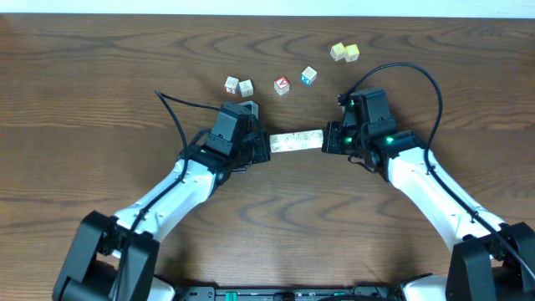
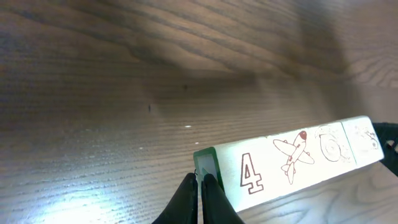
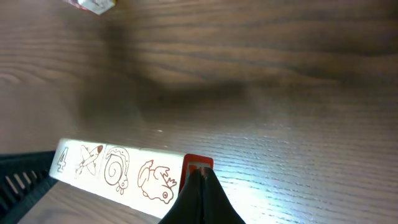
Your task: Lift 4 blocks
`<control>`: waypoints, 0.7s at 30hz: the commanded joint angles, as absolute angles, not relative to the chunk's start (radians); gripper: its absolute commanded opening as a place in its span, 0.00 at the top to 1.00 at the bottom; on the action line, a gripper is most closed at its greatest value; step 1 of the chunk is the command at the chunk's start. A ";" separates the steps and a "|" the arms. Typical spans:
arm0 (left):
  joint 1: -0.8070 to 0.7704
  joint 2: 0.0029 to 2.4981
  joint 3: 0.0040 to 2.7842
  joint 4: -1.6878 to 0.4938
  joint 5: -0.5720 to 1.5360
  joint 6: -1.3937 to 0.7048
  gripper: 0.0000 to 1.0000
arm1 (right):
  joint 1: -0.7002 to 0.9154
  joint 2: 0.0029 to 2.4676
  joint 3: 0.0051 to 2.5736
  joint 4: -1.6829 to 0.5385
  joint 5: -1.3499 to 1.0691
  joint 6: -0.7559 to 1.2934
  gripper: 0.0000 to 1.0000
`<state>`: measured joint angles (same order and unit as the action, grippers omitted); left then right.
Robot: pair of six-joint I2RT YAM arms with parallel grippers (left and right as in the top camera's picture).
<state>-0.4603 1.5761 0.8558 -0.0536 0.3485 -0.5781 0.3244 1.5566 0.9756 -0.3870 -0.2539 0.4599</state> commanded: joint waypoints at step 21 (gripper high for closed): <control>-0.504 1.465 0.866 -0.064 0.490 -0.590 0.93 | 0.419 1.542 1.064 -0.413 -0.498 0.493 0.99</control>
<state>-0.4603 1.4761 0.8520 -0.0902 0.3355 -0.5804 0.3405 1.5566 1.0180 -0.4297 -0.2447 0.4713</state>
